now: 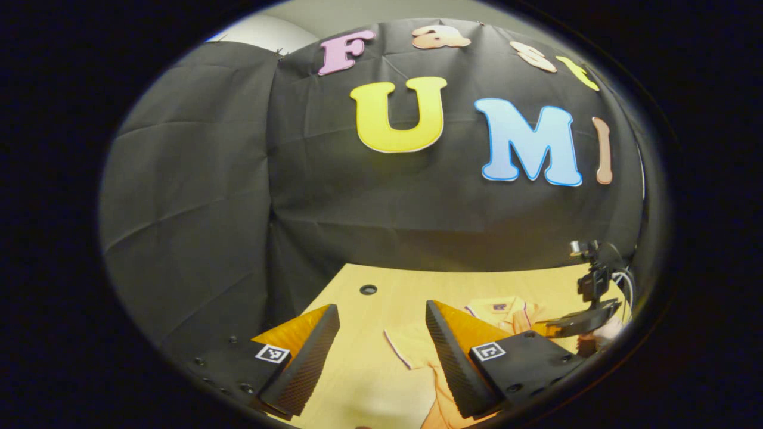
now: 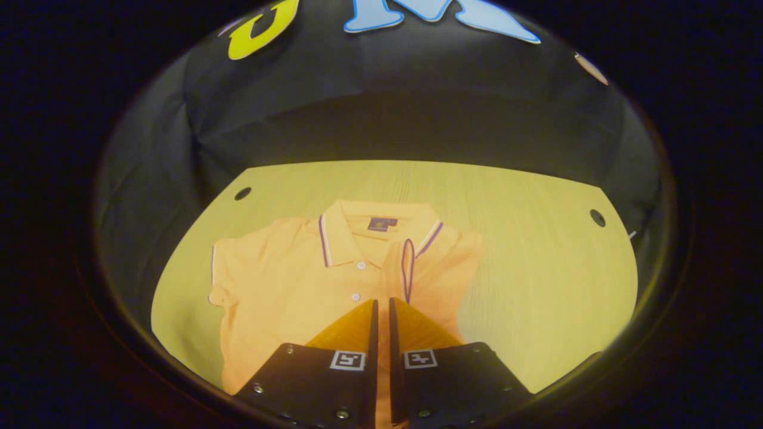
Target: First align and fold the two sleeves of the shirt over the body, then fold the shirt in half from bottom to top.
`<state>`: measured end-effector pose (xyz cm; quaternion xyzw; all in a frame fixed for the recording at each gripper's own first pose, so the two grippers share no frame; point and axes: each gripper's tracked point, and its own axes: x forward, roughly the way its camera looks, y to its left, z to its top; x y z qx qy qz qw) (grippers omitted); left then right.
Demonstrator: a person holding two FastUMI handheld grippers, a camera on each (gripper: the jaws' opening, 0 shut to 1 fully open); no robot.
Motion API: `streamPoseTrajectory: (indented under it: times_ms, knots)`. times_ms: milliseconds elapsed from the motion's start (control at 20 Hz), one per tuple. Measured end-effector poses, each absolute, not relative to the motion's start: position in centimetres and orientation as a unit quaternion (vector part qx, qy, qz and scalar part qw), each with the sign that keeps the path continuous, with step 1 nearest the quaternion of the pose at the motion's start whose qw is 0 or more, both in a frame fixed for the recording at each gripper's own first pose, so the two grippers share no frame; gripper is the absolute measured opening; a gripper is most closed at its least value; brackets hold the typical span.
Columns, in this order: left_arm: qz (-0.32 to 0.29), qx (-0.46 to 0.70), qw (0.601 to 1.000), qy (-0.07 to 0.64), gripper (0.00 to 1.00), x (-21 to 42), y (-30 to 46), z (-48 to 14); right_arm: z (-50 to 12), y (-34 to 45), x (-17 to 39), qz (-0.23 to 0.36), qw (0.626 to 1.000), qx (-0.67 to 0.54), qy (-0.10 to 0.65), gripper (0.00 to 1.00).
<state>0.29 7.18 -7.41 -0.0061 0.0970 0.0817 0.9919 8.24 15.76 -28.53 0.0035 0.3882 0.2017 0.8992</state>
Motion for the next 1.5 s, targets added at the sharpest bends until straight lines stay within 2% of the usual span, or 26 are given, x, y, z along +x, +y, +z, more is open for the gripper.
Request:
streamPoseTrajectory:
  times_ms: [150,200,450,800,1200,1350,1500]
  knots:
    - [0.070,-0.014,0.991,0.112,0.94,2.5,6.8,-10.2,-25.5,15.3,7.1,0.202,0.909,0.016,0.364,0.09]
    - [0.068,-0.018,0.991,0.117,0.96,3.3,6.7,-11.3,-24.5,15.2,6.7,0.202,0.912,0.020,0.357,0.09]
    - [0.051,-0.013,0.986,0.157,0.94,7.2,6.4,-17.9,-19.8,14.5,4.3,0.193,0.925,0.053,0.324,0.09]
    - [0.029,-0.012,0.973,0.229,0.95,11.3,6.1,-26.2,-15.5,11.2,0.9,0.155,0.939,0.076,0.298,0.09]
    - [0.029,-0.014,0.956,0.292,0.94,13.7,5.5,-33.0,-14.9,6.5,-2.3,0.092,0.944,0.087,0.304,0.09]
    - [0.037,-0.020,0.947,0.319,0.97,13.8,5.3,-35.2,-15.2,5.4,-2.9,0.077,0.944,0.093,0.308,0.09]
    - [0.049,-0.028,0.944,0.325,0.95,13.7,5.4,-35.9,-15.5,4.6,-3.4,0.072,0.942,0.094,0.314,0.09]
